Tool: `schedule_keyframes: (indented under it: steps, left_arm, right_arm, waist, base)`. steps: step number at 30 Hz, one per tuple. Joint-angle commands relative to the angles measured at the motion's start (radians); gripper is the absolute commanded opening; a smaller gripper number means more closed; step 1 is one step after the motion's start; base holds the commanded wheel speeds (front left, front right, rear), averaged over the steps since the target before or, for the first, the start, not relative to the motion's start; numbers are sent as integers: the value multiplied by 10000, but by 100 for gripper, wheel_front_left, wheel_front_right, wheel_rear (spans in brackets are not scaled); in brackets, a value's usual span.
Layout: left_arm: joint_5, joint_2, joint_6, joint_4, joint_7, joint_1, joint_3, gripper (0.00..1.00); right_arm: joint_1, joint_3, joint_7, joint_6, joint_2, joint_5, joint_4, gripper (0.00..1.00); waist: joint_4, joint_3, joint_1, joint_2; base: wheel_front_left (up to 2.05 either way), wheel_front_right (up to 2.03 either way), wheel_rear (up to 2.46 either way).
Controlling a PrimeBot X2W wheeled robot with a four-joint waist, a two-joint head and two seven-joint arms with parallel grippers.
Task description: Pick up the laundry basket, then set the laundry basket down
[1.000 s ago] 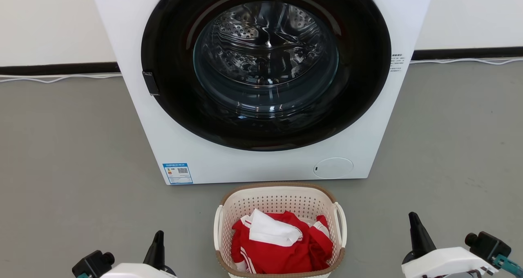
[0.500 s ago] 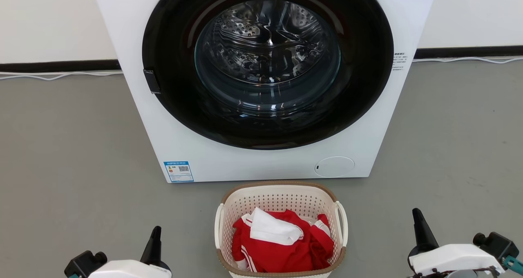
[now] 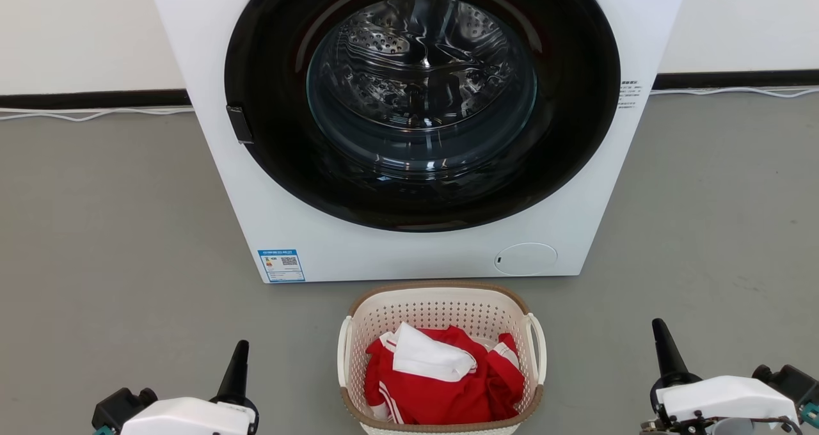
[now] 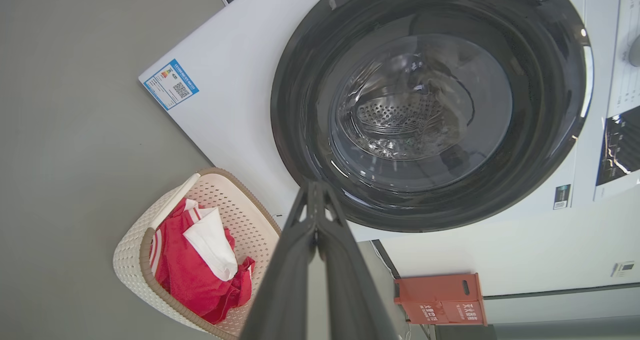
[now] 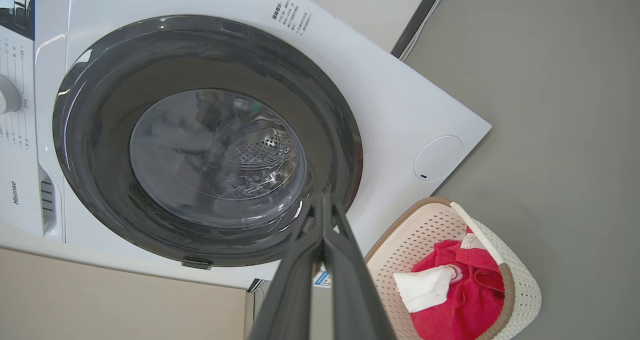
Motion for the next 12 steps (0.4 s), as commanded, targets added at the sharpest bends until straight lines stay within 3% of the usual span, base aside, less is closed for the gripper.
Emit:
schedule_keyframes:
  steps: [1, 12]
  left_arm:
    - [-365, 101, -144, -353, 107, -541, 294, 0]
    - [-1371, 115, -283, -530, 400, -596, 483, 0]
  right_arm:
    - [-398, 97, 112, 47, -41, 439, -400, 0]
    - [-405, 1, 398, 52, -42, 1611, -656, 0]
  waist:
    - [8, 9, -1, -1]
    - [40, 51, -1, -1]
  base:
    - [0, 0, 0]
    - [0, 0, 0]
